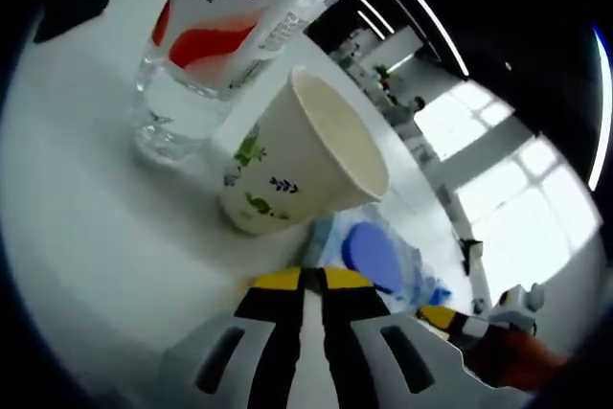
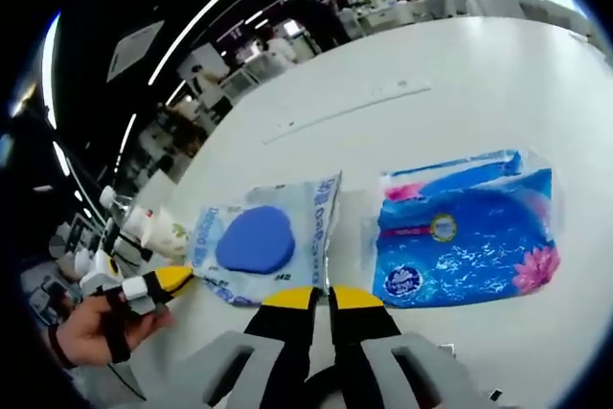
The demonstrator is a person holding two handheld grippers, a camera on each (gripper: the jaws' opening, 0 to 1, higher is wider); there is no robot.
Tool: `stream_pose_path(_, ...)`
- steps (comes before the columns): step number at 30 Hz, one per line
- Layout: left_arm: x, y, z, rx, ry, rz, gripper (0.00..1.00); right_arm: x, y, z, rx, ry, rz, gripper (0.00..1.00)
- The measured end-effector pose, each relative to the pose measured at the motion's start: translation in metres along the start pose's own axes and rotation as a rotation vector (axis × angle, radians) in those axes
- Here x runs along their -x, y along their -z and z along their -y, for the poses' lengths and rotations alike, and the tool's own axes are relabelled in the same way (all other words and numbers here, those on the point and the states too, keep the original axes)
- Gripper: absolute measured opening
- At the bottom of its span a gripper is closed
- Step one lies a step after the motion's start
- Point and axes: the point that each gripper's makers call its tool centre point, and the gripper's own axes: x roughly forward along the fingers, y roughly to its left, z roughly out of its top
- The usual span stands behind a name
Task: Arrange the tabletop items into an orderly group along one side of the table until the central work area is clear of visible clutter.
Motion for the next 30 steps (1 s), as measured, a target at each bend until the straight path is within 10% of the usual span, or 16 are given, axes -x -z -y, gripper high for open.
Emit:
stream_pose_path(17,0.005,0.034,0.029,-0.202,0.100,-0.068,0.10,0.039,0.014,0.021,0.046,0.024,0.014,0.08)
stream_pose_path(30,0.001,0.091,0.072,-0.322,0.195,-0.182,0.17,0.064,0.017,0.044,0.061,0.063,0.063,0.13)
